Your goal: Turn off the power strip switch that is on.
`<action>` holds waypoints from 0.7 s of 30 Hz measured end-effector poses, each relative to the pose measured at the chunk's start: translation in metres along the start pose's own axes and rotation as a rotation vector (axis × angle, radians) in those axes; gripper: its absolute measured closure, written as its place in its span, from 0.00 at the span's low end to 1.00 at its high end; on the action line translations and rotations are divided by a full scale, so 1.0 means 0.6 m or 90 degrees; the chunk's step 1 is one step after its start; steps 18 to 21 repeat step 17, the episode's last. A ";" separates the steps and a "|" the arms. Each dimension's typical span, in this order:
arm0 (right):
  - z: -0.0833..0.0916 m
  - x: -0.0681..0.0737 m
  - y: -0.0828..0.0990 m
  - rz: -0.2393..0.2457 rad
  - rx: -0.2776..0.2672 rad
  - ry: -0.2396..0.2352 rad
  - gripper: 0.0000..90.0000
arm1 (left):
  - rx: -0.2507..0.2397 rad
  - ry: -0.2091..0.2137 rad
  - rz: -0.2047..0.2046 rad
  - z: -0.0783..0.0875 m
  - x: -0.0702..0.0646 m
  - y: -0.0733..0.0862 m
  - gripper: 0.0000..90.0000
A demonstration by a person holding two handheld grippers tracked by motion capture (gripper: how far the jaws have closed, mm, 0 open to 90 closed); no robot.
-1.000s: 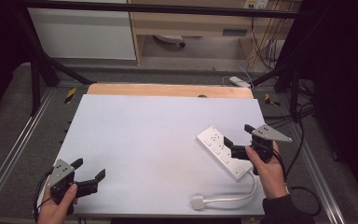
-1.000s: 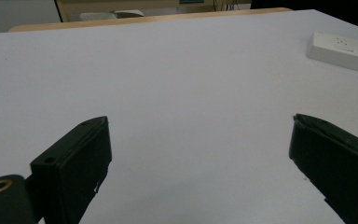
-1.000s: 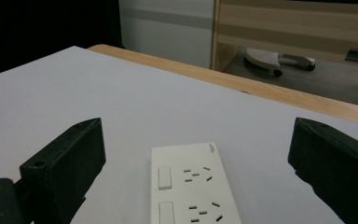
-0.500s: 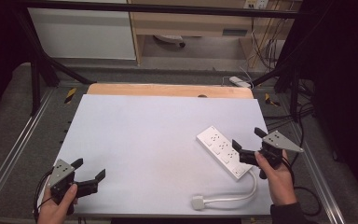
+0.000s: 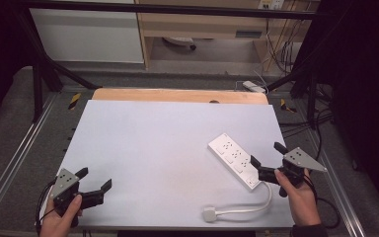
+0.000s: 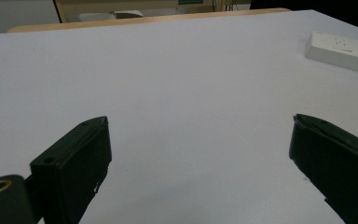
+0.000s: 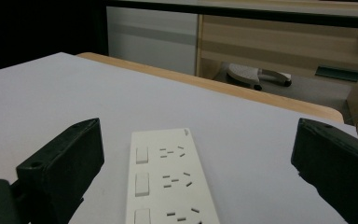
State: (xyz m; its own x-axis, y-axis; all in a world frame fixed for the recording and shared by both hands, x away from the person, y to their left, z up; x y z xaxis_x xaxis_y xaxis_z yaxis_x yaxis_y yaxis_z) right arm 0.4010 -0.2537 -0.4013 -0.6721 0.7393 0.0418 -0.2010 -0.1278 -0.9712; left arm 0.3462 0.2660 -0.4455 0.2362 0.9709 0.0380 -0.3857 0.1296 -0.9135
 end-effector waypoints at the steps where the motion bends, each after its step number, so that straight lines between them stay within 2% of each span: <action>1: 0.002 0.001 0.004 0.002 0.003 0.000 0.03 | 0.000 0.000 0.000 0.000 0.000 0.000 0.06; 6: 0.006 0.006 0.033 -0.005 0.022 -0.004 0.03 | 0.002 0.001 -0.001 -0.001 -0.001 0.001 0.06; 14: -0.008 0.019 0.097 -0.017 0.110 -0.028 0.04 | 0.006 0.002 -0.001 -0.002 -0.001 0.003 0.06; 16: -0.011 0.020 0.104 -0.017 0.125 -0.032 0.04 | 0.007 0.002 -0.002 -0.002 -0.001 0.003 0.06; 21: -0.013 0.021 0.106 -0.022 0.126 -0.035 0.04 | 0.007 0.003 -0.001 -0.002 -0.002 0.003 0.06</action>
Point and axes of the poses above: each handheld gripper's, and its own axes: z roughly backward along the jaws, y roughly out of its underside, x roughly to its left, the point moved 7 cm from there along -z, roughly forward along the jaws, and after that the axes turned 14 degrees about -y, right-handed, at the moved point
